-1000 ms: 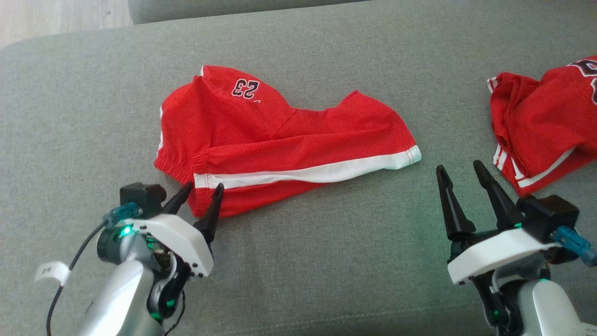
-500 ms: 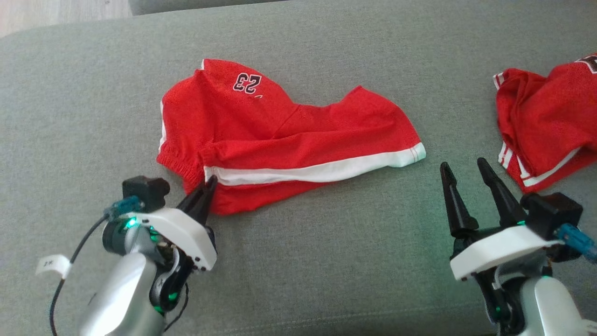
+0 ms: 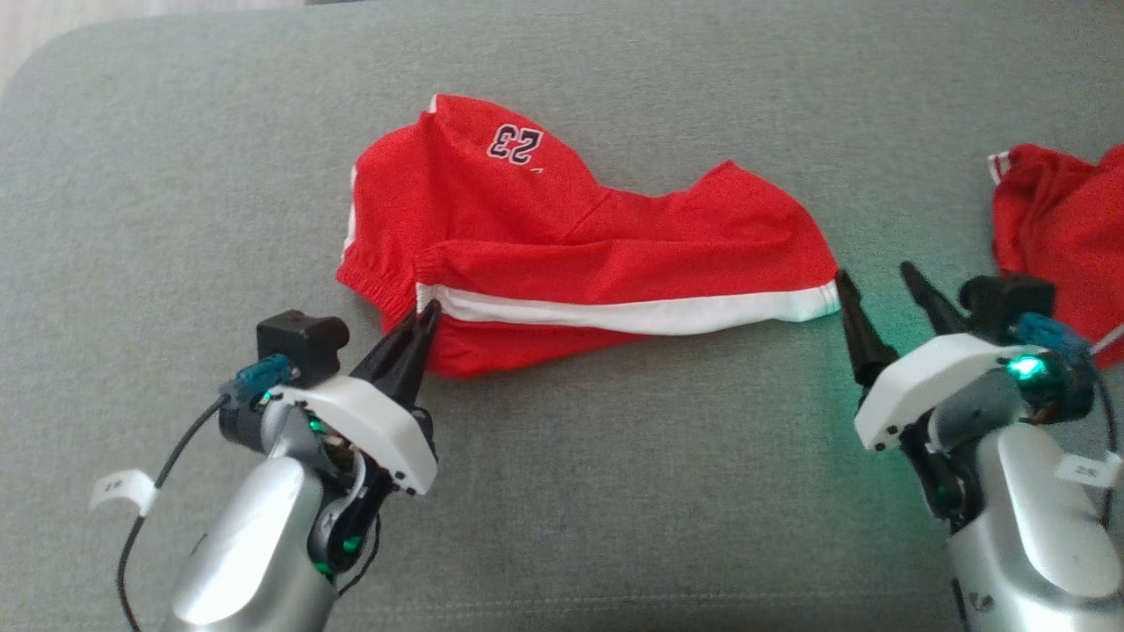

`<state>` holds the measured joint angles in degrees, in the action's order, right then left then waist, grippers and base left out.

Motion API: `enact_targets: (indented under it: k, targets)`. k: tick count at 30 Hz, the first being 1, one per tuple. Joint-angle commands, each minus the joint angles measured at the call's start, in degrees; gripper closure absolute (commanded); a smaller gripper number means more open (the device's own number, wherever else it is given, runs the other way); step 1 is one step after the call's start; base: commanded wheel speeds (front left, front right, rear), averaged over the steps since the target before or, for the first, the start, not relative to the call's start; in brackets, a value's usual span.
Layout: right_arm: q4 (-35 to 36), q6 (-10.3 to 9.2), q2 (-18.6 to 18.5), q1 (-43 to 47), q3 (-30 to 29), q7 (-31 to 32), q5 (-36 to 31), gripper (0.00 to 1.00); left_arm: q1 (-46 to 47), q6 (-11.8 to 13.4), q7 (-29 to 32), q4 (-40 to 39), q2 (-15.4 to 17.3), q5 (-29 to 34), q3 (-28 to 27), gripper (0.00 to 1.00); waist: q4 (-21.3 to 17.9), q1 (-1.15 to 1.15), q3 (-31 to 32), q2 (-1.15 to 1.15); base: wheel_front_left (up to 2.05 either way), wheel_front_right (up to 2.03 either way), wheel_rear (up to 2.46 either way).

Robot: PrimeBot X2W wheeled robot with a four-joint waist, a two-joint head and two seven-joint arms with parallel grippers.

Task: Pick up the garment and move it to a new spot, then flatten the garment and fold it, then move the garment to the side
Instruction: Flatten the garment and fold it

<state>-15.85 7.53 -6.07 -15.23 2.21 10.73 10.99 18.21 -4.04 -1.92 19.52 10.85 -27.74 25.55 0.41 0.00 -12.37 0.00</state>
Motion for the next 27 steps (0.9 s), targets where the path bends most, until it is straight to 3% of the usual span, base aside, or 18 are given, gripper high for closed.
enact_targets:
  k: [1,8,10,11,17,27]
  targets:
    - [-0.66,-0.04,-0.56,-2.05,1.93,0.67,0.03,0.00,2.96,-0.27,-0.71,-2.15,0.71,0.47,-1.40,1.00,0.93,0.00,-0.26,0.00,0.00,0.00,0.00]
    - [-13.35,-0.04,-1.04,-6.76,3.50,3.48,2.08,0.00,3.03,-0.55,-1.62,-2.77,0.19,0.82,-0.03,1.00,2.47,0.00,-0.62,0.00,0.00,0.00,0.00]
    - [-15.72,-0.04,-1.03,-7.69,3.88,3.32,2.92,0.96,3.10,-0.67,-1.85,-2.85,0.15,0.76,0.20,1.00,2.71,0.00,-0.86,0.00,0.00,0.00,0.00]
    - [-16.71,-0.04,-0.95,-7.99,4.04,3.34,3.52,1.00,3.16,-0.73,-2.02,-2.90,0.15,0.72,0.27,1.00,2.81,0.00,-0.99,0.00,0.00,0.00,0.00]
    - [-16.24,-0.04,-1.51,-8.19,5.06,-0.71,6.88,1.00,3.17,-0.26,-4.74,-4.12,1.03,1.18,-0.43,1.00,2.74,0.00,-0.92,0.00,0.00,0.00,0.00]
    - [0.92,-0.04,-3.58,-5.41,2.85,-4.21,10.95,1.00,2.43,1.99,-5.57,-13.84,4.40,2.08,-2.71,1.00,0.74,0.00,1.93,0.00,0.00,0.00,0.00]
